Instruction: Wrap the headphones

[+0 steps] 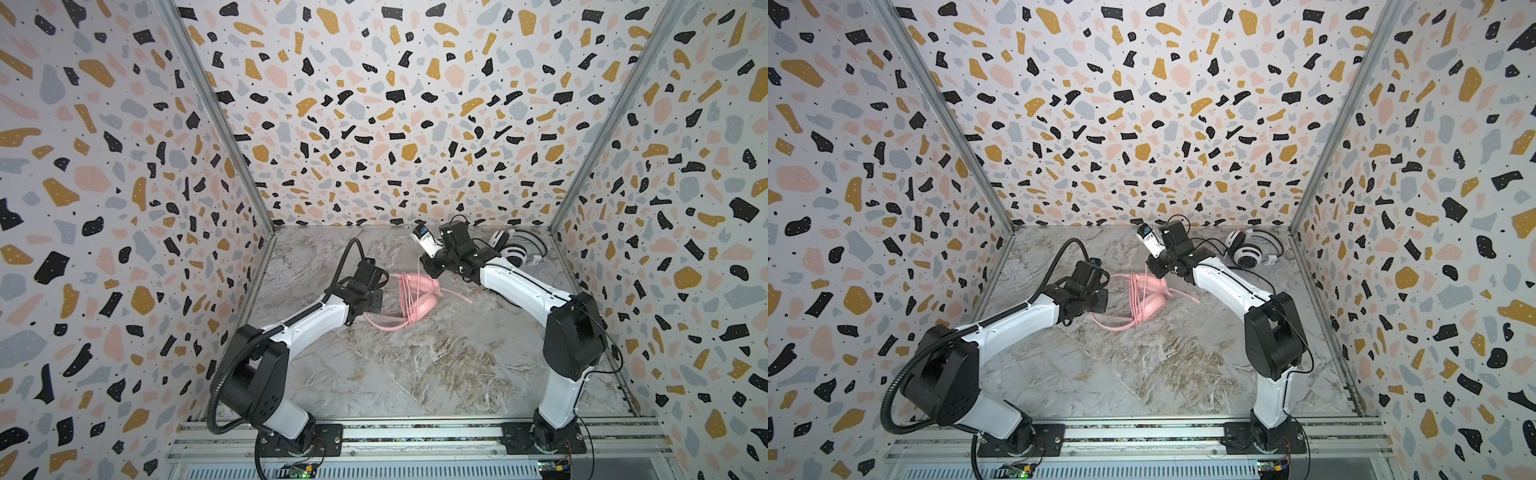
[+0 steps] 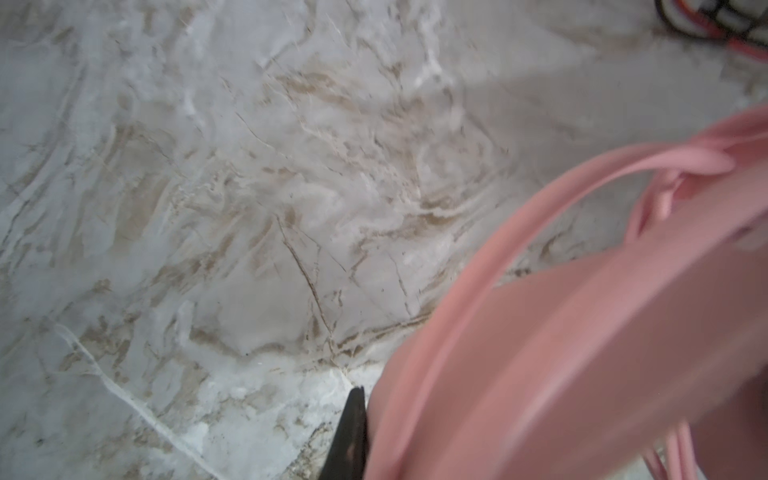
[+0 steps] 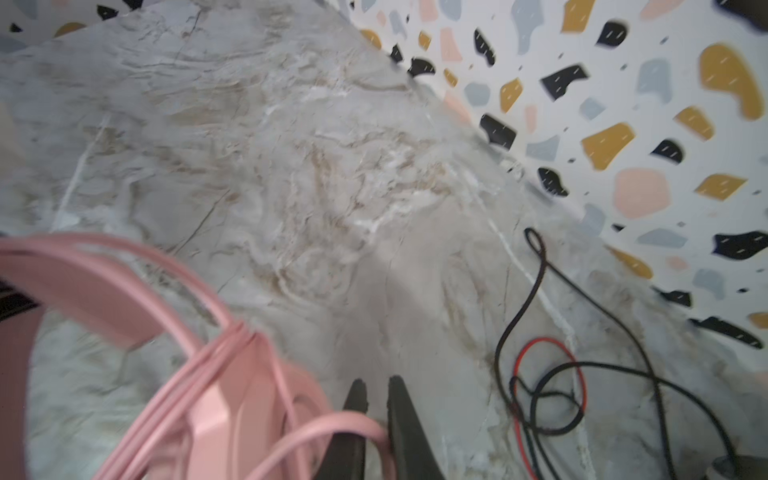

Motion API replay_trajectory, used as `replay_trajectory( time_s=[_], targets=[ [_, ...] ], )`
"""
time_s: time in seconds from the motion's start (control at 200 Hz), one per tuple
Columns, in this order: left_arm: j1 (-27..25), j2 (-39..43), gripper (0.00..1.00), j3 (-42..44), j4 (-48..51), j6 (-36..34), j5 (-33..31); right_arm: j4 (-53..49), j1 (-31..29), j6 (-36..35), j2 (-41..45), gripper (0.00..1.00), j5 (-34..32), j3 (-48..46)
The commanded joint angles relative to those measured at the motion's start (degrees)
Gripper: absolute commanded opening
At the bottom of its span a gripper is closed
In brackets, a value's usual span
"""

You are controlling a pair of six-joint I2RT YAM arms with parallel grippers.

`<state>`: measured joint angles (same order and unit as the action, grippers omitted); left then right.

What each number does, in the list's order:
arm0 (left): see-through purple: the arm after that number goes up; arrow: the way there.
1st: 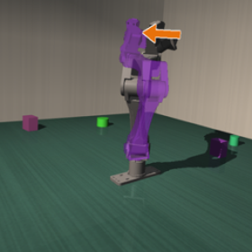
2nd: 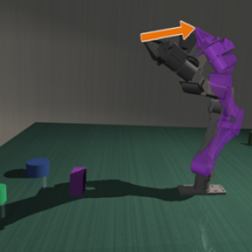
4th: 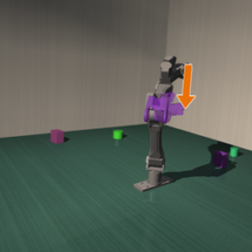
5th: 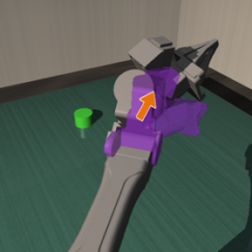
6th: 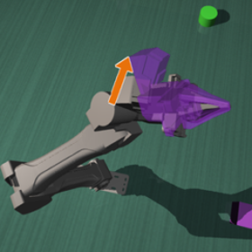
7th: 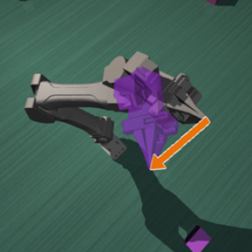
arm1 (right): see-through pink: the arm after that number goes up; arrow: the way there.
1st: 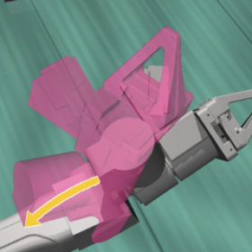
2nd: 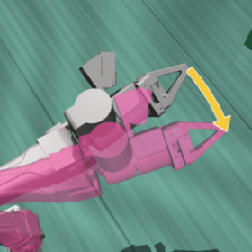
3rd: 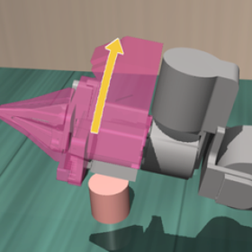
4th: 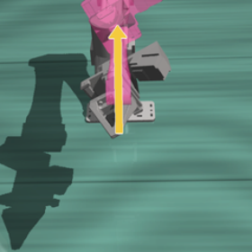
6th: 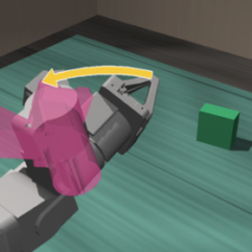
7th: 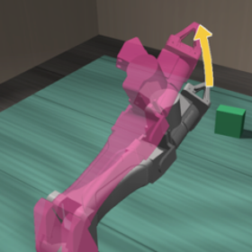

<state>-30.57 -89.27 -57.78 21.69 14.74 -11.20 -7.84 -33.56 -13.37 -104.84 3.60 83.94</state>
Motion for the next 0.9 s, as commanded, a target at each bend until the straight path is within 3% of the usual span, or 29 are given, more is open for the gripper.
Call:
replay_trajectory(
  time_s=[0.0, 0.09, 0.17, 0.305, 0.365, 0.536, 0.651, 0.891],
  targets=[
    [-2.99, -0.95, 0.0, 0.81, 8.26, -6.48, 5.23, 23.59, -1.26, -4.9, 5.92, 0.19, -10.72, -6.1],
    [-3.1, -0.92, 0.0, 0.83, 8.23, -6.46, 5.14, 27.67, -1.1, -3.33, 6.01, 0.22, -11.04, -7.67],
    [-3.12, -0.81, 0.0, 0.87, 8.17, -6.45, 5.16, 25.77, -0.08, -1.18, 4.51, 0.22, -6.48, -6.15],
    [-3.1, -0.08, 0.0, 0.74, 8.23, -6.43, 5.35, 22.92, 1.03, 1.96, 1.67, 0.09, -1.72, -6.3],
    [-3.11, 0.86, 0.0, 0.91, 7.81, -6.54, 6.7, 24.94, 1.71, 3.36, 0.64, 0.08, -0.2, -8.53],
    [-3.11, 3.03, 0.0, 1.27, 6.24, -7.42, 11.46, 21.31, 4.24, 6.24, -6.75, 0.09, 13.12, -6.4],
    [-3.16, 4.55, 0.0, 1.33, 6.09, -7.4, 11.01, 17.46, 4.31, 6.32, -10.95, 0.11, 17.56, -4.14],
    [-3.1, 9.96, 0.0, 2.35, 3.06, -7.79, 13.76, 15.24, 5.81, 4.4, -11.98, 0.16, 31.28, -6.75]
  ],
)
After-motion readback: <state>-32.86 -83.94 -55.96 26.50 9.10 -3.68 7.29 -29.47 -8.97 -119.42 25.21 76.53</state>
